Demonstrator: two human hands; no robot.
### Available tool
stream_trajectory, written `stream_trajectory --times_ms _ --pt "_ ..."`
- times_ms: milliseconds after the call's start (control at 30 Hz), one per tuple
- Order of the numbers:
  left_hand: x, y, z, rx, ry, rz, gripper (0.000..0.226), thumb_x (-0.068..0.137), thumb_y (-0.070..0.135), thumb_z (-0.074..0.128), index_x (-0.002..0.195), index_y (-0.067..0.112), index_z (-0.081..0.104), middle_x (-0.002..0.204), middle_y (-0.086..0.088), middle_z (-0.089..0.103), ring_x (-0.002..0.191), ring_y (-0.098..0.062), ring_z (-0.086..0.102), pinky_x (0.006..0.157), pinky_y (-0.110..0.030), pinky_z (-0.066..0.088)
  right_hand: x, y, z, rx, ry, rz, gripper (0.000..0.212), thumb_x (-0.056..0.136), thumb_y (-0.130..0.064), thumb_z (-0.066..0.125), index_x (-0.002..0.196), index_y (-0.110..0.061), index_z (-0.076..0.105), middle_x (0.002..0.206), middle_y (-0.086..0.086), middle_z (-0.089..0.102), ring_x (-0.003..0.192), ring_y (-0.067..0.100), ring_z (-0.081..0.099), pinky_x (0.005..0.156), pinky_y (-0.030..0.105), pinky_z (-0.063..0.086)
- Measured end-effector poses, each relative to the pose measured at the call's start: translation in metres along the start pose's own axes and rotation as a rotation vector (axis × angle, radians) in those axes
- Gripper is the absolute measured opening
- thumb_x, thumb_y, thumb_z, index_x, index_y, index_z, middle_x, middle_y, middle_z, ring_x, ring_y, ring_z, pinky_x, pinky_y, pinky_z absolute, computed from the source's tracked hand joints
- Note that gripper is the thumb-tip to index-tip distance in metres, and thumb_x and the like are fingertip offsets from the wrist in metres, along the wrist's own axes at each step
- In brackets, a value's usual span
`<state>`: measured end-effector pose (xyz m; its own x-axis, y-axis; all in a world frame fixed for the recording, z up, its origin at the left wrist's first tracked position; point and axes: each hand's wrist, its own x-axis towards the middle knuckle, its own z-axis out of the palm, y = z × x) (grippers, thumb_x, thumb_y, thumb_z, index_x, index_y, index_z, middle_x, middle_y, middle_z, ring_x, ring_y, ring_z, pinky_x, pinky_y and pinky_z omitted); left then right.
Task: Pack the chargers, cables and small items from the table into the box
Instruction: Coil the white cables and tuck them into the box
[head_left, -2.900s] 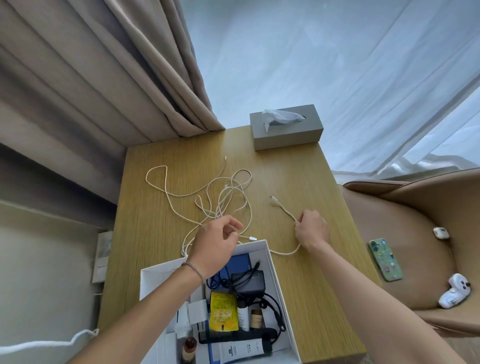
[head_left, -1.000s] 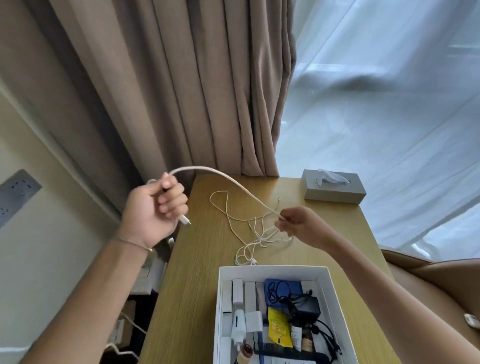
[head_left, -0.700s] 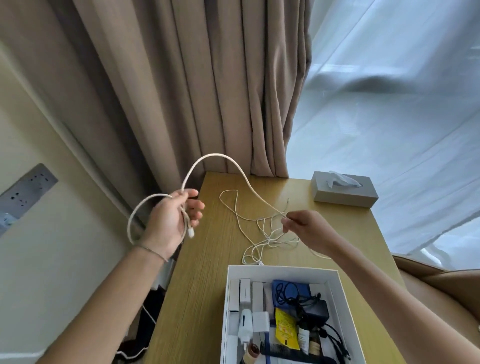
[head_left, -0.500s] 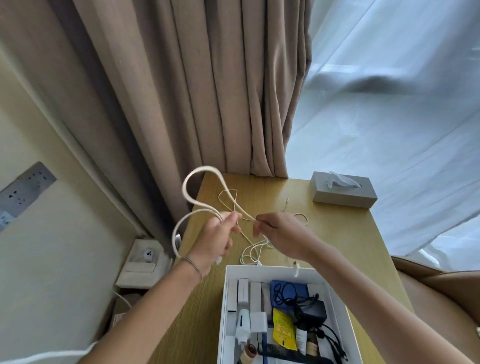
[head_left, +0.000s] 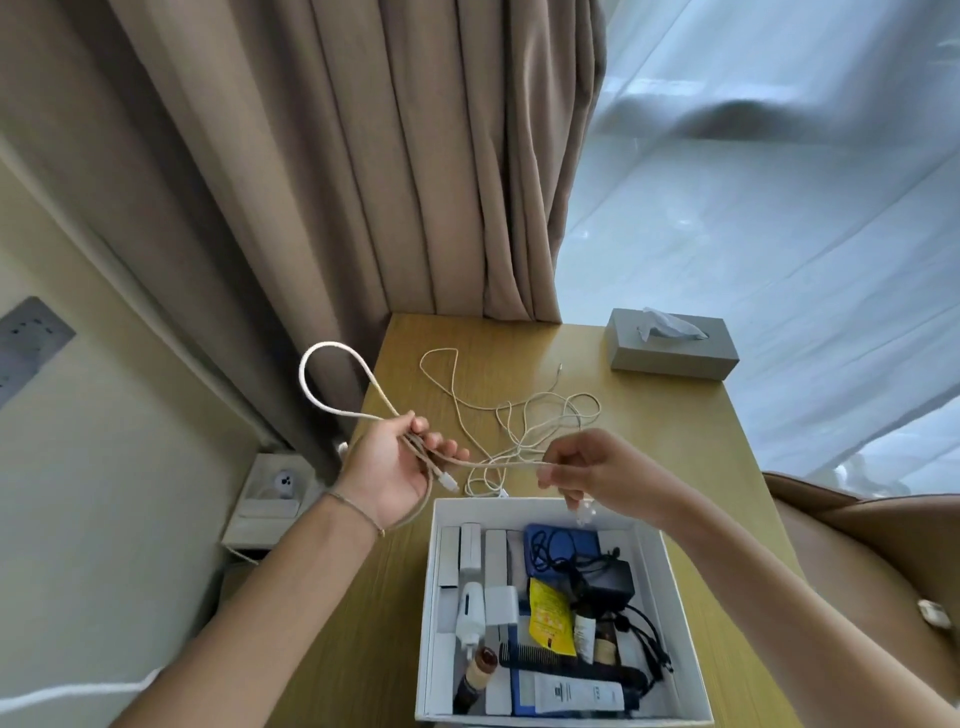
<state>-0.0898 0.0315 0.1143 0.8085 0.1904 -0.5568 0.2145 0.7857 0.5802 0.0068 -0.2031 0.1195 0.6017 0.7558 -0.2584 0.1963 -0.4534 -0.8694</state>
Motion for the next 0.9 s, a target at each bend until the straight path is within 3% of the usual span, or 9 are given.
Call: stream_trajectory --times_ms 100,233,333,433,500,567,700,833,900 --pt "-0.003 -0.024 -0.007 0.271 -0.028 -0.119 0.035 0.105 0.021 0.035 0.075 0.010 0.049 0.064 -0.009 0.051 0.068 -0.030 0.062 0.079 -0.049 0.053 -0.013 0.002 -0.009 0.136 0.075 -0.110 0.015 0.092 -0.021 0.072 0.084 -0.008 0.075 0.069 -0.007 0.066 0.067 0.006 0.062 0.068 0.013 0.048" --pt "-0.013 -0.056 -0.001 0.678 -0.175 -0.300 0.029 0.106 0.031 0.036 0.101 0.007 0.051 0.061 -0.003 0.048 0.054 -0.019 0.051 0.064 -0.036 0.049 -0.020 0.000 0.002 0.177 0.092 -0.197 0.007 0.088 -0.019 0.076 0.081 -0.021 0.077 0.096 -0.008 0.069 0.092 0.009 0.068 0.084 0.015 0.049" --pt "-0.016 -0.078 0.002 0.913 -0.327 -0.409 0.053 0.106 0.049 0.028 0.114 0.007 0.058 0.063 -0.002 0.044 0.051 -0.014 0.038 0.052 -0.027 0.039 -0.018 0.007 0.020 -0.078 0.133 -0.174 0.012 0.088 -0.028 0.076 0.077 -0.030 0.071 0.121 -0.013 0.063 0.113 0.000 0.060 0.094 0.010 0.042" --pt "-0.013 -0.090 -0.005 0.903 -0.532 -0.593 0.078 0.099 0.066 0.017 0.116 0.006 0.063 0.061 0.000 0.040 0.048 -0.011 0.031 0.050 -0.025 0.029 -0.020 0.022 0.032 -0.402 0.211 -0.153 0.012 0.089 -0.037 0.072 0.083 -0.027 0.070 0.138 -0.016 0.053 0.129 0.003 0.047 0.103 0.025 0.037" --pt "-0.009 -0.097 -0.013 0.802 -0.693 -0.726 0.094 0.094 0.075 0.012 0.124 0.000 0.060 0.055 0.001 0.041 0.043 -0.008 0.028 0.046 -0.023 0.026 -0.021 0.032 0.040 -0.455 0.190 -0.130 0.015 0.091 -0.040 0.068 0.087 -0.026 0.070 0.142 -0.014 0.052 0.134 0.008 0.043 0.108 0.033 0.036" --pt "-0.003 -0.104 -0.020 0.695 -0.825 -0.811 0.108 0.090 0.081 0.009 0.133 -0.009 0.052 0.049 0.002 0.045 0.039 -0.009 0.022 0.044 -0.024 0.023 -0.023 0.041 0.045 -0.374 0.107 -0.063 0.017 0.092 -0.043 0.064 0.094 -0.027 0.070 0.133 -0.015 0.061 0.124 0.006 0.054 0.106 0.034 0.045" --pt "0.004 -0.120 -0.039 0.597 -0.910 -0.787 0.119 0.083 0.086 0.000 0.134 -0.009 0.051 0.058 -0.002 0.060 0.042 -0.011 0.023 0.049 -0.029 0.021 -0.029 0.065 0.048 -0.197 0.005 0.085 0.017 0.095 -0.037 0.066 0.085 -0.023 0.069 0.079 -0.008 0.074 0.072 0.005 0.068 0.071 0.027 0.056" --pt "0.008 -0.130 -0.049 0.912 -0.717 -0.474 0.072 0.097 0.067 0.036 0.118 0.007 0.071 0.077 -0.007 0.062 0.055 -0.013 0.049 0.063 -0.030 0.039 -0.035 0.090 0.055 -0.269 0.077 0.174 0.024 0.094 -0.036 0.068 0.074 -0.024 0.062 0.069 -0.008 0.073 0.065 0.006 0.067 0.066 0.029 0.053" --pt "0.006 -0.136 -0.049 1.123 -0.596 -0.298 0.053 0.098 0.057 0.045 0.095 0.017 0.079 0.078 -0.006 0.071 0.068 -0.022 0.062 0.071 -0.033 0.047 -0.038 0.100 0.061 -0.341 0.109 0.197 0.018 0.093 -0.035 0.069 0.078 -0.025 0.065 0.074 -0.010 0.072 0.071 0.006 0.066 0.069 0.030 0.054"
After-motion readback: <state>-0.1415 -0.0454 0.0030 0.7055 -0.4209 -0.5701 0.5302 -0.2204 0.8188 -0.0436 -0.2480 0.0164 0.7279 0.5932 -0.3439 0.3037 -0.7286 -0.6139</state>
